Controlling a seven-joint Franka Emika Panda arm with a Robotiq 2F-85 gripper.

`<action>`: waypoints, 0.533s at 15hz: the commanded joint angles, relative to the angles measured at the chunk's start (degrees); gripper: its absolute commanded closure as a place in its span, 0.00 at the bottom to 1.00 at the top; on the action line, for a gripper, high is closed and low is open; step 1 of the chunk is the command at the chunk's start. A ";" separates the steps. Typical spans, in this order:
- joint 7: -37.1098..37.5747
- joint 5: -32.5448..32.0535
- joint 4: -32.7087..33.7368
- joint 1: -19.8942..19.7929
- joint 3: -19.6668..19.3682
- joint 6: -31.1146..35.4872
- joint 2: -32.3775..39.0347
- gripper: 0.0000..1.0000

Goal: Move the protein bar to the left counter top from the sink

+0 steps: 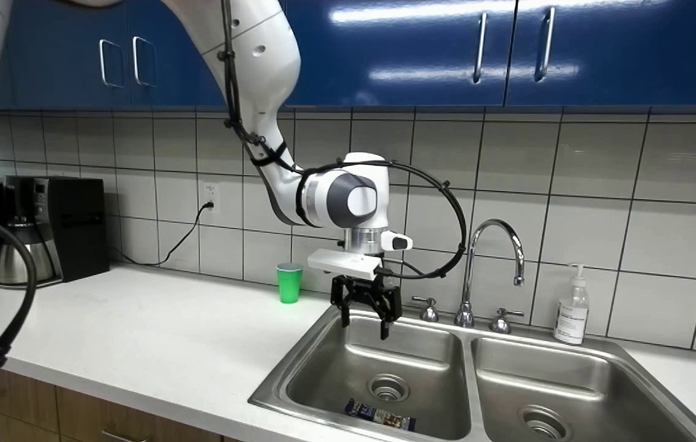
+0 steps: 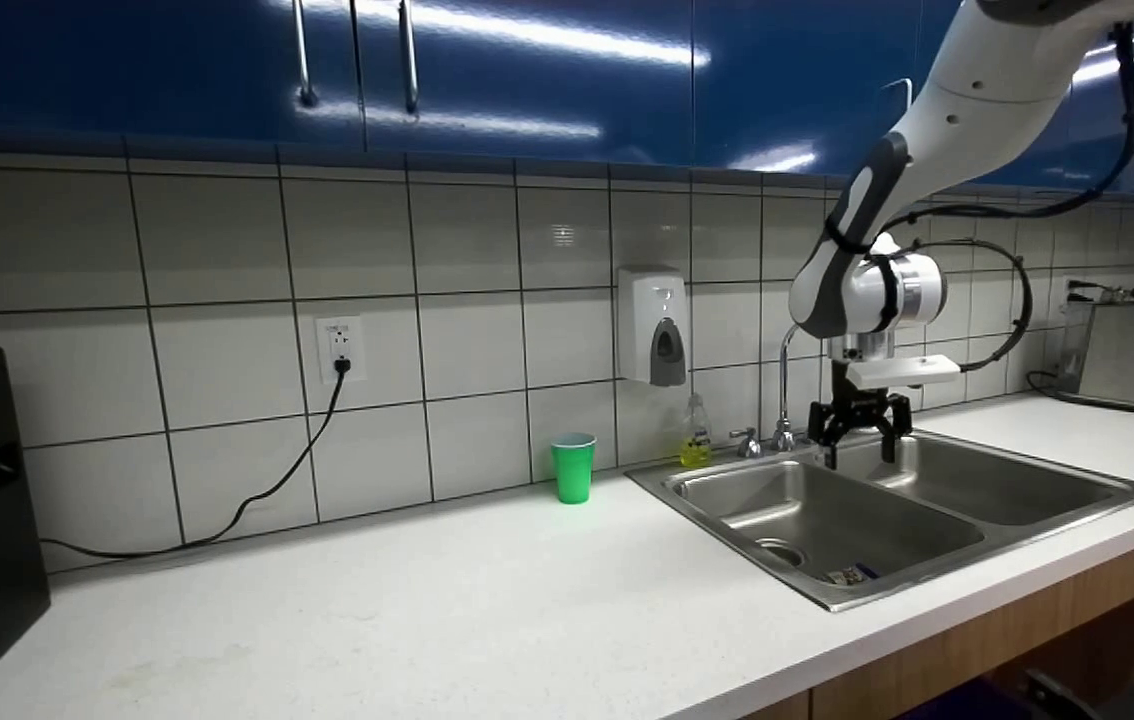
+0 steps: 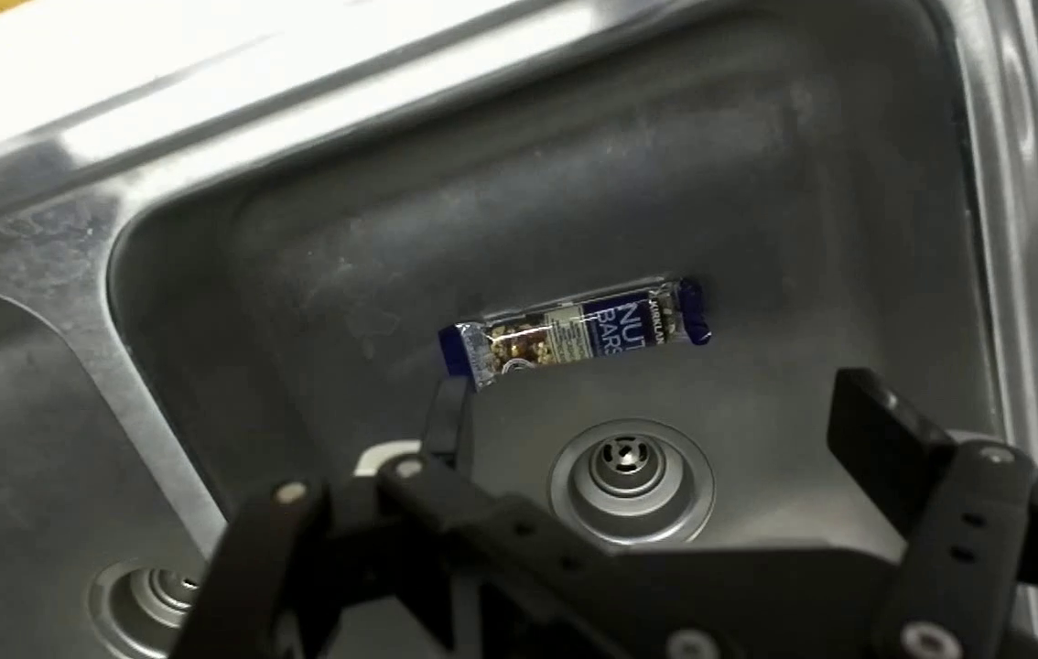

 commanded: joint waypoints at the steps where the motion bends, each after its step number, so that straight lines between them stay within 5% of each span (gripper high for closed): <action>1: -3.33 1.77 8.18 -2.96 2.09 0.94 9.81 0.00; 8: -2.68 0.52 19.51 -5.43 4.32 0.88 23.56 0.00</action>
